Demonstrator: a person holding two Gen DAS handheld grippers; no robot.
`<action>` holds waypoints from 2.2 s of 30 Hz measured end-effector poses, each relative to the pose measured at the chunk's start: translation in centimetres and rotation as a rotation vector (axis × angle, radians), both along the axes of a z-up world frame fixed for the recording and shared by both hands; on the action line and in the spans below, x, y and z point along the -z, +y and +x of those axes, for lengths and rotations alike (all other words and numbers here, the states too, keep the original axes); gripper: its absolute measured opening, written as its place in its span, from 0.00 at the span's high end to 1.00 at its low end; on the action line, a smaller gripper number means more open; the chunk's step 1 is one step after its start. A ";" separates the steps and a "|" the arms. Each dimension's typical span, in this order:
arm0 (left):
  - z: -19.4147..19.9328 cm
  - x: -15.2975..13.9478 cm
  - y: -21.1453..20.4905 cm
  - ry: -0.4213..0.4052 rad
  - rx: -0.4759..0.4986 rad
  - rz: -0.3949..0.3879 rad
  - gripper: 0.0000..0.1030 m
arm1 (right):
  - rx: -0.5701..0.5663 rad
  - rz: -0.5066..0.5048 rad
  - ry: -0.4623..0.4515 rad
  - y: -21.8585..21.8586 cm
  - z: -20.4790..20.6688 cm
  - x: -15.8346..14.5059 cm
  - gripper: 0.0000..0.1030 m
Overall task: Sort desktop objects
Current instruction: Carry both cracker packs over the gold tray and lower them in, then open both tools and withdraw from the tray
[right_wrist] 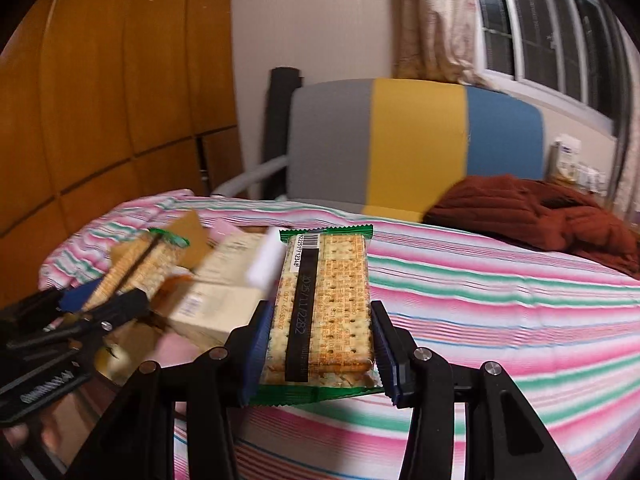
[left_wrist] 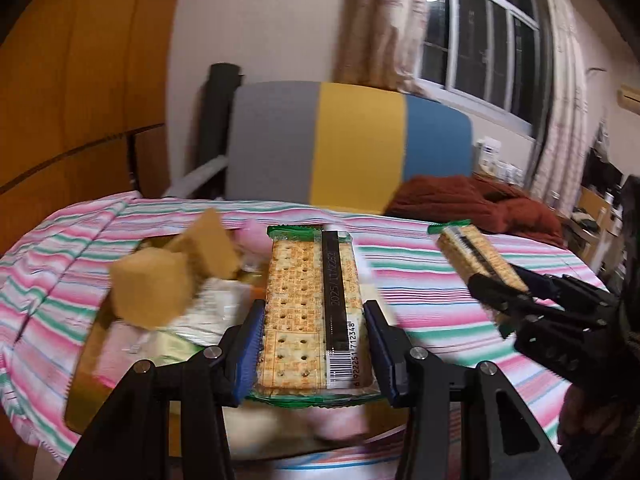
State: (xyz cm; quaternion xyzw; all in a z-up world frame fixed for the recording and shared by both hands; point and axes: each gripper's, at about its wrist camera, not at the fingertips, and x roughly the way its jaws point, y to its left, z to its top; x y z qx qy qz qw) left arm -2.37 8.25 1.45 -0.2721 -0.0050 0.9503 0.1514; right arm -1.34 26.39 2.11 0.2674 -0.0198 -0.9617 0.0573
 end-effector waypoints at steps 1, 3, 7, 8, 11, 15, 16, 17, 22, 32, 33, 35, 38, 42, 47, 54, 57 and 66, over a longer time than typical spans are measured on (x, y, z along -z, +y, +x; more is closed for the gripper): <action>-0.2 0.0 -0.7 0.000 -0.016 -0.001 0.53 | -0.023 -0.016 -0.003 -0.6 -0.5 -0.1 0.53; -0.6 0.1 -1.9 0.000 -0.046 0.001 0.53 | -0.065 -0.035 -0.010 -1.9 -1.5 -0.2 0.53; -0.9 0.3 -3.7 0.006 -0.087 0.004 0.53 | -0.165 -0.071 -0.040 -4.8 -3.1 0.2 0.53; -1.0 0.4 -4.1 0.005 -0.094 0.002 0.53 | -0.190 -0.079 -0.053 -5.5 -3.4 0.5 0.53; -1.6 1.0 -5.3 -0.007 -0.109 0.014 0.53 | -0.241 -0.081 -0.086 -7.2 -4.2 1.7 0.53; -2.6 1.5 -6.1 -0.024 -0.117 0.017 0.45 | -0.254 -0.070 -0.121 -7.8 -4.8 3.3 0.52; -2.7 1.7 -6.3 -0.029 -0.111 0.025 0.44 | -0.254 -0.072 -0.126 -7.7 -4.7 3.6 0.52; -2.7 1.7 -6.4 -0.030 -0.107 0.036 0.42 | -0.253 -0.079 -0.129 -7.4 -4.6 3.7 0.50; -2.6 2.1 -6.7 -0.029 -0.113 0.050 0.38 | -0.241 -0.098 -0.123 -6.8 -3.8 3.8 0.48; -0.3 1.4 -7.4 -0.009 -0.205 0.010 0.36 | -0.147 -0.069 -0.060 -6.7 -1.3 2.6 0.26; 0.0 1.1 -7.3 0.003 -0.211 0.003 0.34 | -0.139 -0.061 -0.054 -6.6 -1.0 2.4 0.26; 0.3 0.8 -7.2 0.016 -0.212 -0.006 0.25 | -0.132 -0.050 -0.049 -6.7 -0.7 2.2 0.23; 0.5 0.7 -7.4 -0.001 -0.198 0.021 0.22 | -0.129 -0.047 -0.047 -6.8 -0.4 2.0 0.20; 1.2 0.2 -6.9 0.002 -0.270 -0.029 0.22 | -0.122 -0.050 -0.034 -6.7 0.3 1.7 0.18; 2.6 -1.0 -6.4 0.018 -0.327 -0.086 0.24 | -0.106 -0.041 -0.021 -6.6 0.9 1.0 0.15; 3.4 -0.8 -6.8 -0.017 -0.325 -0.086 0.27 | -0.083 -0.038 -0.033 -6.4 1.4 0.9 0.13; 3.4 -0.5 -6.7 -0.042 -0.313 -0.079 0.29 | -0.090 -0.027 -0.031 -6.8 1.5 0.8 0.12; 3.9 -0.9 -6.4 -0.015 -0.302 -0.072 0.39 | -0.088 0.025 -0.020 -7.7 1.9 0.7 0.10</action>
